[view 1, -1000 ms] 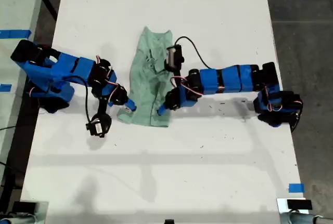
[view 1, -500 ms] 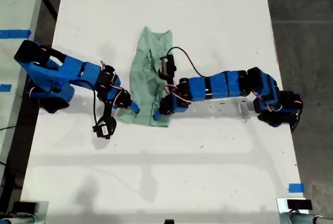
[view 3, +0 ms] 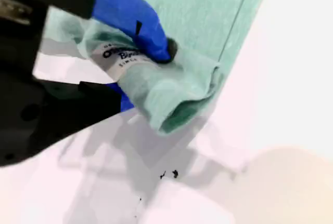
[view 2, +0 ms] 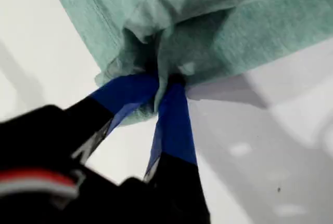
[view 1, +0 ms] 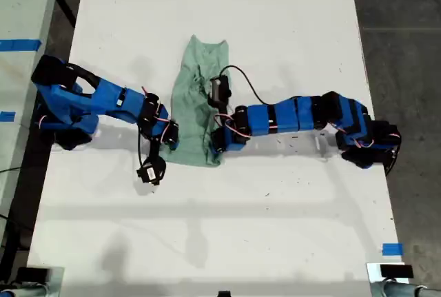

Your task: Fold tshirt

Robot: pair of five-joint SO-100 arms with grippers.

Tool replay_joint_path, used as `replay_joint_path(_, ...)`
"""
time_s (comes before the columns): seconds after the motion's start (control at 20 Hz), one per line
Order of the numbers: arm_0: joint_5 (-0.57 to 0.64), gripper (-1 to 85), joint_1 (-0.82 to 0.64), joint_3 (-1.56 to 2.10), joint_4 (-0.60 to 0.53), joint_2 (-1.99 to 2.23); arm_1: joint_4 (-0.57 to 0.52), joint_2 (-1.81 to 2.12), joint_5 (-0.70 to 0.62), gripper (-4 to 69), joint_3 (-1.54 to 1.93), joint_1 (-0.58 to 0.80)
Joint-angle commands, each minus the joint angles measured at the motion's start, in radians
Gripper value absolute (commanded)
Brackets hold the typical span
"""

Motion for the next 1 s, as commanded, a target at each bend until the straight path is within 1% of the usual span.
replay_joint_path(0.0, -0.005, 0.0, -0.008, -0.026, 0.002, 0.003, -0.017, -0.008, 0.012, -1.4, -0.011, -0.025)
replay_joint_path(0.1, 0.000, 0.0, 0.006, -0.089, 0.051, 0.015, 0.002, 0.041, 0.002, -1.4, -0.011, -0.040)
replay_joint_path(0.3, 0.058, 0.0, 0.055, -0.377, 0.281, 0.014, 0.115, 0.261, -0.041, -1.3, 0.052, -0.080)
replay_joint_path(0.4, 0.084, 0.0, 0.084, -0.540, 0.399, -0.002, 0.193, 0.393, -0.040, -1.3, 0.100, -0.112)
replay_joint_path(0.45, 0.094, 0.0, 0.104, -0.606, 0.433, -0.006, 0.221, 0.433, -0.043, -1.3, 0.100, -0.133)
replay_joint_path(0.55, 0.106, 0.0, 0.135, -0.723, 0.480, -0.028, 0.258, 0.494, -0.044, -1.3, 0.081, -0.176)
replay_joint_path(0.6, 0.110, 0.0, 0.144, -0.769, 0.494, -0.041, 0.259, 0.518, -0.044, -1.3, 0.078, -0.195)
replay_joint_path(0.65, 0.117, 0.0, 0.149, -0.795, 0.494, -0.051, 0.252, 0.531, -0.044, -1.3, 0.074, -0.206)
replay_joint_path(0.7, 0.121, 0.0, 0.146, -0.805, 0.491, -0.054, 0.212, 0.537, -0.038, -1.3, 0.094, -0.210)
replay_joint_path(0.85, 0.152, 0.0, 0.109, -0.811, 0.482, -0.052, 0.216, 0.548, -0.023, -1.3, 0.112, -0.172)
replay_joint_path(0.95, 0.172, 0.0, 0.067, -0.813, 0.489, -0.037, 0.216, 0.607, -0.037, -1.3, 0.135, -0.112)
